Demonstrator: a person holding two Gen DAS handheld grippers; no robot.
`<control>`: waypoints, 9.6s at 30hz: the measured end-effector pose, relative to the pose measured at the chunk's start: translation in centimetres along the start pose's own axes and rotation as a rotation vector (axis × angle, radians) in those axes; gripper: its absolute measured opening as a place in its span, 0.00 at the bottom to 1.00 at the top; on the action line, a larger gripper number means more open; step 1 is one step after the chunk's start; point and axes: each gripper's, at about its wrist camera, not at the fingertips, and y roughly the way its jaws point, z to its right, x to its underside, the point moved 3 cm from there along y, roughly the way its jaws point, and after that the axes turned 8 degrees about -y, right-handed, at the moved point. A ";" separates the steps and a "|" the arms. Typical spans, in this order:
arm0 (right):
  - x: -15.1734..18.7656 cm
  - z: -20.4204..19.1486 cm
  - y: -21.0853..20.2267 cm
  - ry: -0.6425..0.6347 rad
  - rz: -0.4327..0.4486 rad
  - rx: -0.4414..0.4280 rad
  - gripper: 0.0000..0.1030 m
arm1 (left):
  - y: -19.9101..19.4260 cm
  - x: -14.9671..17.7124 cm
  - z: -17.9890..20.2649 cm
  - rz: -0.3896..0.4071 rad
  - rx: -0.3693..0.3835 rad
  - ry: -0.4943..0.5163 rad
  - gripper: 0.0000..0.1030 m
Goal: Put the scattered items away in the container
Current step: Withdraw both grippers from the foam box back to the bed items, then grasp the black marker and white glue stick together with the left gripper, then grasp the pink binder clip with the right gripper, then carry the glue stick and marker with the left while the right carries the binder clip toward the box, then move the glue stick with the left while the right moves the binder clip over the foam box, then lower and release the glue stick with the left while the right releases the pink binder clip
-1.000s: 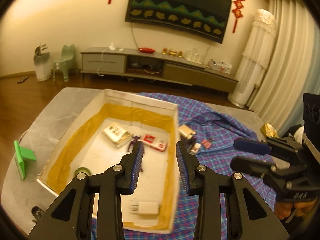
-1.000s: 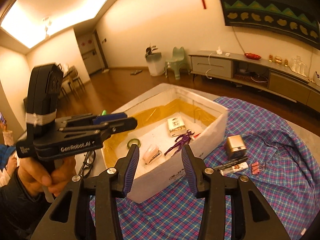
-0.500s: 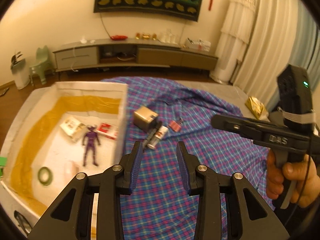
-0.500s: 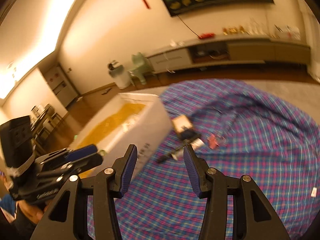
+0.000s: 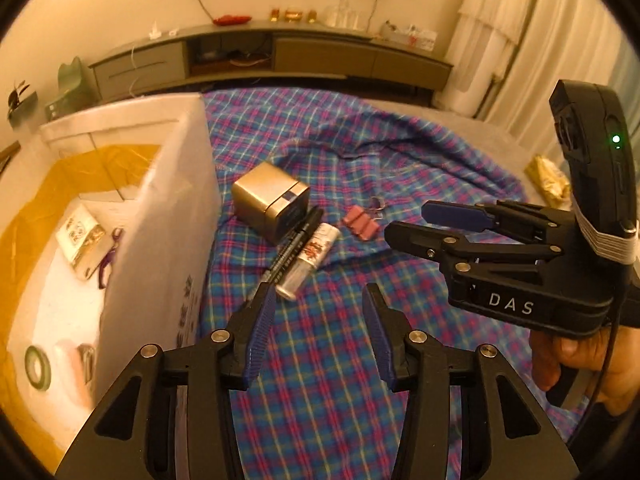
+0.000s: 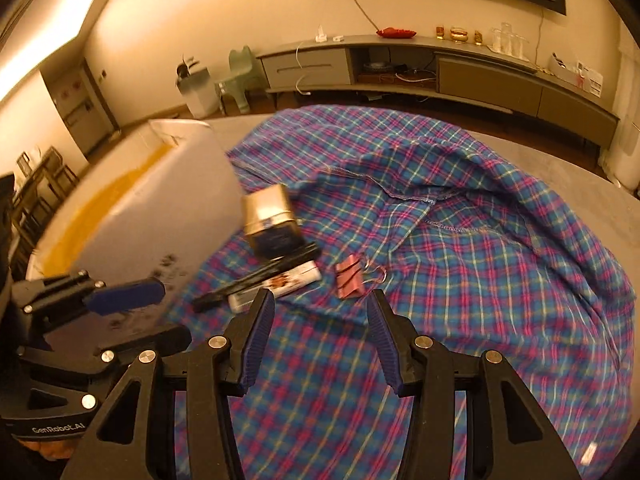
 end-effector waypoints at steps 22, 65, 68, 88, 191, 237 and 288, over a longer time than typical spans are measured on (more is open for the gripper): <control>-0.5 1.8 6.3 -0.092 -0.062 -0.061 0.15 | 7.8 -1.1 -1.1 -0.048 -0.083 -0.004 0.33; 6.5 1.8 -1.2 0.117 -0.089 -0.053 0.08 | 6.5 -0.2 -0.1 -0.056 0.060 -0.020 0.25; 6.5 2.3 -1.4 0.098 -0.090 -0.036 0.13 | 5.8 -0.3 0.4 -0.050 0.080 -0.011 0.25; 7.0 3.7 -1.0 0.219 -0.137 -0.162 0.29 | 5.1 2.5 2.3 -0.115 0.107 0.091 0.25; 7.0 -8.5 -12.0 0.055 0.111 0.042 0.34 | -12.7 3.0 2.0 0.194 0.203 0.028 0.19; 0.7 -23.1 -17.5 -0.154 0.248 0.035 0.34 | -21.7 2.7 -11.6 0.432 0.283 -0.245 0.19; -6.8 -28.7 -6.4 -0.299 0.090 -0.104 0.34 | -16.1 1.3 -24.5 0.263 0.167 -0.544 0.19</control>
